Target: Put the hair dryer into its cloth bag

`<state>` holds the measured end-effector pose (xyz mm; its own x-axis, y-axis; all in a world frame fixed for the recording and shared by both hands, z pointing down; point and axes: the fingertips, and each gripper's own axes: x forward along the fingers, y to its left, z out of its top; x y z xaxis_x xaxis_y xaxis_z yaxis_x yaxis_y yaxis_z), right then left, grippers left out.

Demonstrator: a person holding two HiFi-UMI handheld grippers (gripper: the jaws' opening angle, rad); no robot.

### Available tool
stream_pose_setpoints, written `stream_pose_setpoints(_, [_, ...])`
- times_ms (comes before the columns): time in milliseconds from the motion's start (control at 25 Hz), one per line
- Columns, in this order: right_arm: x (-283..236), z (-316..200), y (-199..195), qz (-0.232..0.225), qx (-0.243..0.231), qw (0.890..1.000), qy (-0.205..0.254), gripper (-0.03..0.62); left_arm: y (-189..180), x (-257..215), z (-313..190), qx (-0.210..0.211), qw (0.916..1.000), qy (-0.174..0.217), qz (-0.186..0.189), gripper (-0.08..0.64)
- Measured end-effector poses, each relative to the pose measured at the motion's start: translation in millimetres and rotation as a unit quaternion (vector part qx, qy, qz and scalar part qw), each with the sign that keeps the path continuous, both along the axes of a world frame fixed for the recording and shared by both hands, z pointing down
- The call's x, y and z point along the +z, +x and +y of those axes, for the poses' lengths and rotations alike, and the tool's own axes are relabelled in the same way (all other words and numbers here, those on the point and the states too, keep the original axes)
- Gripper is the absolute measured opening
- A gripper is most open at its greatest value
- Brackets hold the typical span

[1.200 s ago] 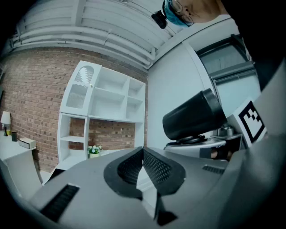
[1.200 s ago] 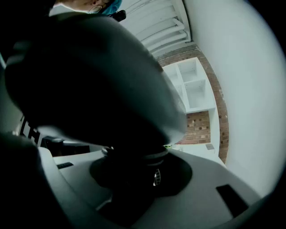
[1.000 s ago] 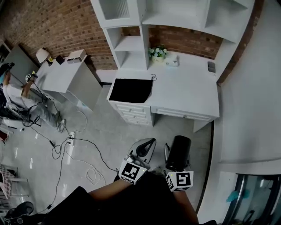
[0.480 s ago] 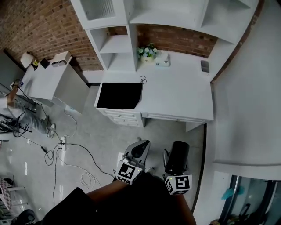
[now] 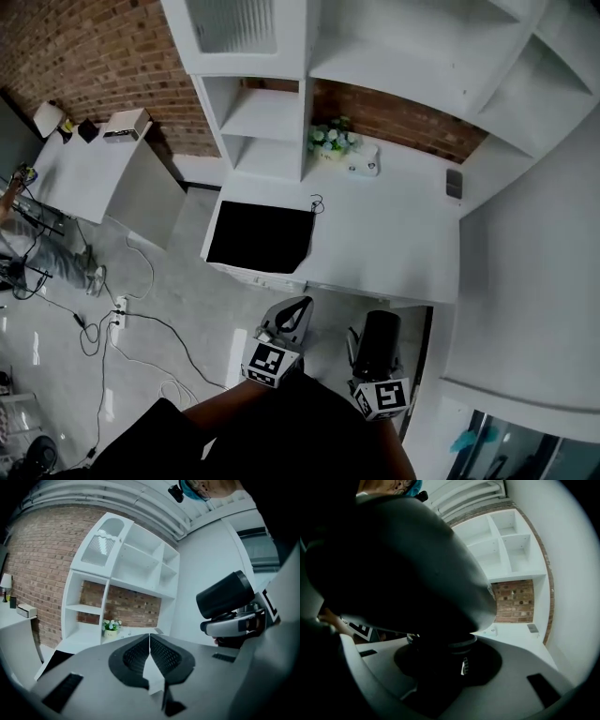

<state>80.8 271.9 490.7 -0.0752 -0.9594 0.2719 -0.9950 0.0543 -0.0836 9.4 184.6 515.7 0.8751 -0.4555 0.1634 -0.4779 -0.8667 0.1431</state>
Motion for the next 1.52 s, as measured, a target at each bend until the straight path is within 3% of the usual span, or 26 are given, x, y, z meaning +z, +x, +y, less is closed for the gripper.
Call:
stream_pose_setpoints(120, [1.0,-38.7,-4.8,-0.005,-0.012,1.0,-0.013,0.167,-0.3,11.1,-42.4,-0.002,0.9999,0.003,-0.014,0.018])
stream_pose_setpoints(240, [5.4,-73.8,-7.0,-0.009,-0.016,1.0,-0.018,0.167,-0.6,29.0,-74.2,0.016,0.9978,0.044,-0.048,0.018])
stream_pose_setpoints(320, [4.9,-98.4,-6.1,-0.004,-0.012,1.0,-0.016,0.167,-1.8,43.5,-94.2,0.024,0.9968,0.047,-0.06,0.018])
stream_pose_setpoints(520, [11.5,-139.7,0.0,-0.001,-0.005,1.0,-0.02,0.167,0.5,80.9,-130.4,0.035,0.9956,-0.004,-0.087,0.018])
stream_pose_setpoints(760, [39.3,-155.2,19.8,-0.002,0.005,0.999,-0.054,0.167,6.8,143.6,-156.0,0.046,0.9846,-0.079,-0.149,0.018])
stream_pose_setpoints(1040, [68.8,-192.6,55.3,0.015,-0.001,0.997,-0.071,0.167,30.7,188.8,-172.2,0.055,0.9779,-0.128,-0.156,0.02])
stream_pose_setpoints(1200, [82.2,-214.6,68.7,0.012,-0.028,0.996,-0.079,0.167,48.6,221.4,-167.0,0.092,0.9646,-0.135,-0.208,0.035])
stream_pose_setpoints(1320, [92.3,-226.3,75.0,-0.009,-0.049,0.995,-0.086,0.167,60.6,251.3,-161.3,0.128,0.9472,-0.153,-0.251,0.151])
stream_pose_setpoints(1520, [105.5,-233.1,91.0,-0.01,-0.06,0.993,-0.105,0.167,65.8,282.1,-171.8,0.119,0.924,-0.147,-0.332,0.174])
